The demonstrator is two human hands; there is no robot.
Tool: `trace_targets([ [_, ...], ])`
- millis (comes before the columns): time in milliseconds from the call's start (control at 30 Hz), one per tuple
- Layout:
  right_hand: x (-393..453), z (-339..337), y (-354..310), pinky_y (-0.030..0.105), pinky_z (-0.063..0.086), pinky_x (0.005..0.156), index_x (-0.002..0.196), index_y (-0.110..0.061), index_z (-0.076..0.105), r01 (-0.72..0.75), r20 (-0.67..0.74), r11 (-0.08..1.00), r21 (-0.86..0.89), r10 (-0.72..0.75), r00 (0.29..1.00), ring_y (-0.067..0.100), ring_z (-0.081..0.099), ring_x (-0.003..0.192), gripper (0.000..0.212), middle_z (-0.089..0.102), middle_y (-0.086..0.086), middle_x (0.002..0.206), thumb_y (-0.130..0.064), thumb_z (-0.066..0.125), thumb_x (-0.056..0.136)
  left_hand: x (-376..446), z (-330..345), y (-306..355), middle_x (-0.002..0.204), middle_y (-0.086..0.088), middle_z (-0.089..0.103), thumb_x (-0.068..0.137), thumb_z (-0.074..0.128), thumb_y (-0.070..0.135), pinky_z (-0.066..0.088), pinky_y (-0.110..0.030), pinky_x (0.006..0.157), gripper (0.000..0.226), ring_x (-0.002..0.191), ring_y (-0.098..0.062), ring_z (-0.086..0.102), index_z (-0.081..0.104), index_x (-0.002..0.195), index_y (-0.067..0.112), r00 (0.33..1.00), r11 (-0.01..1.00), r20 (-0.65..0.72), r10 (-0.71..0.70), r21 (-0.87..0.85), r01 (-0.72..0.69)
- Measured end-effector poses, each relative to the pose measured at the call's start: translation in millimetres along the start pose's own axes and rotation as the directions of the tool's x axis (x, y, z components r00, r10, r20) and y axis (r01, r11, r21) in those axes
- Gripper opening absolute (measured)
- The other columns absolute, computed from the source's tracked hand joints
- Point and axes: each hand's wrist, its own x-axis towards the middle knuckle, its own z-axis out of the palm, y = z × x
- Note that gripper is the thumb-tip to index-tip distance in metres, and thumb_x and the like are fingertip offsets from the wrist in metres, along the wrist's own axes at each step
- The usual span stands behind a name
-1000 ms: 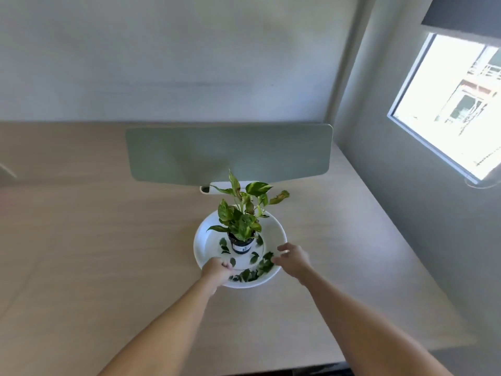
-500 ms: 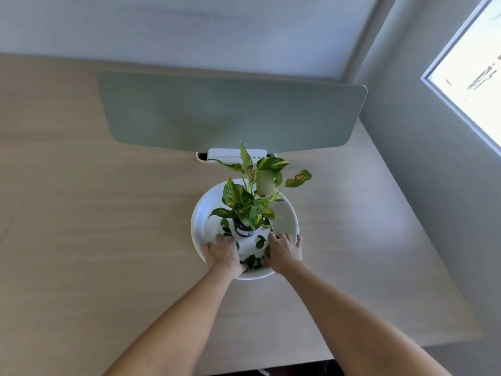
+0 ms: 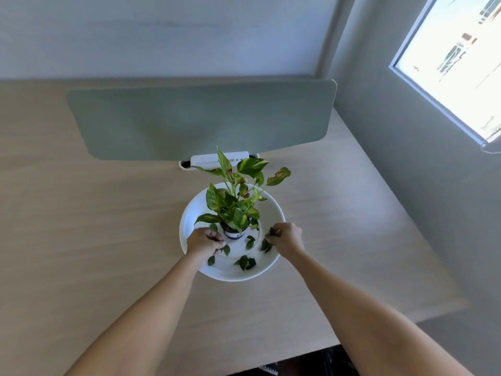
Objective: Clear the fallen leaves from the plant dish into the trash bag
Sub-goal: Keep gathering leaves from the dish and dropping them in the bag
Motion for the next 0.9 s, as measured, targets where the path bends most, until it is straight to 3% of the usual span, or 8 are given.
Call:
trace_targets([
  [67, -4, -16, 9, 0.024, 0.051, 0.064, 0.076, -0.01, 0.073, -0.093, -0.026, 0.981, 0.172, 0.099, 0.995, 0.022, 0.061, 0.068, 0.007, 0.069, 0.013, 0.08, -0.009, 0.077, 0.071, -8, 4, 10, 0.066, -0.013, 0.06, 0.072, 0.073, -0.01, 0.047, -0.016, 0.038, 0.023, 0.049, -0.019, 0.054, 0.059, 0.064, 0.005, 0.989, 0.966, 0.096, -0.115, -0.222, 0.134],
  [200, -23, -49, 40, 0.031, 0.059, 0.068, 0.07, -0.007, 0.066, -0.254, 0.036, 0.825, 0.504, 0.274, 0.961, 0.025, 0.064, 0.064, 0.018, 0.067, 0.02, 0.085, 0.002, 0.08, 0.067, -33, 29, 22, 0.072, -0.011, 0.059, 0.079, 0.065, -0.012, 0.055, -0.019, 0.047, 0.023, 0.063, -0.018, 0.056, 0.055, 0.068, 0.005, 0.933, 0.919, 0.308, -0.185, -0.282, 0.275],
  [300, -43, -80, 65, 0.029, 0.06, 0.062, 0.095, 0.002, 0.063, -0.301, 0.058, 0.691, 0.658, 0.352, 0.934, 0.031, 0.062, 0.083, 0.03, 0.062, 0.02, 0.094, 0.011, 0.076, 0.07, -54, 61, 27, 0.073, -0.011, 0.059, 0.081, 0.062, -0.014, 0.056, -0.022, 0.056, 0.022, 0.07, -0.019, 0.057, 0.055, 0.07, 0.005, 0.892, 0.903, 0.409, -0.192, -0.282, 0.323],
  [400, -68, -116, 98, 0.02, 0.056, 0.045, 0.124, 0.013, 0.047, -0.302, 0.047, 0.622, 0.722, 0.392, 0.919, 0.034, 0.057, 0.094, 0.054, 0.052, 0.023, 0.108, 0.016, 0.069, 0.075, -74, 106, 36, 0.063, -0.01, 0.061, 0.08, 0.062, -0.014, 0.054, -0.018, 0.045, 0.023, 0.065, -0.02, 0.056, 0.056, 0.068, 0.005, 0.873, 0.916, 0.46, -0.16, -0.26, 0.304],
  [500, -93, -152, 146, 0.027, 0.059, 0.059, 0.131, 0.01, 0.041, -0.312, 0.034, 0.608, 0.73, 0.424, 0.905, 0.038, 0.056, 0.108, 0.059, 0.048, 0.025, 0.122, 0.015, 0.066, 0.078, -98, 162, 43, 0.053, -0.005, 0.065, 0.079, 0.063, -0.014, 0.052, -0.017, 0.043, 0.025, 0.056, -0.017, 0.061, 0.056, 0.066, 0.006, 0.854, 0.946, 0.505, -0.125, -0.2, 0.257],
  [567, -118, -179, 193, 0.033, 0.056, 0.069, 0.125, 0.007, 0.047, -0.349, 0.041, 0.592, 0.726, 0.469, 0.882, 0.033, 0.057, 0.102, 0.052, 0.054, 0.023, 0.115, 0.013, 0.067, 0.078, -123, 213, 43, 0.047, -0.002, 0.066, 0.08, 0.061, -0.014, 0.051, -0.015, 0.042, 0.026, 0.044, -0.011, 0.064, 0.056, 0.065, 0.006, 0.82, 0.959, 0.56, -0.122, -0.146, 0.243],
  [667, -153, -205, 263, 0.029, 0.059, 0.059, 0.092, -0.001, 0.061, -0.4, -0.031, 0.667, 0.629, 0.535, 0.844, 0.023, 0.06, 0.075, 0.025, 0.059, 0.01, 0.076, 0.007, 0.075, 0.073, -162, 279, 30, 0.05, -0.004, 0.066, 0.08, 0.061, -0.013, 0.05, -0.015, 0.043, 0.025, 0.043, -0.01, 0.062, 0.058, 0.064, 0.006, 0.756, 0.971, 0.638, -0.149, -0.052, 0.235],
  [900, -210, -205, 378, 0.018, 0.055, 0.046, 0.072, -0.006, 0.071, -0.586, -0.007, 0.586, 0.56, 0.711, 0.703, 0.021, 0.068, 0.071, 0.01, 0.071, 0.015, 0.087, 0.002, 0.077, 0.071, -221, 384, -42, 0.067, -0.009, 0.06, 0.08, 0.063, -0.011, 0.052, -0.022, 0.055, 0.024, 0.064, -0.017, 0.057, 0.057, 0.065, 0.007, 0.662, 0.927, 0.653, -0.368, 0.198, 0.319],
])
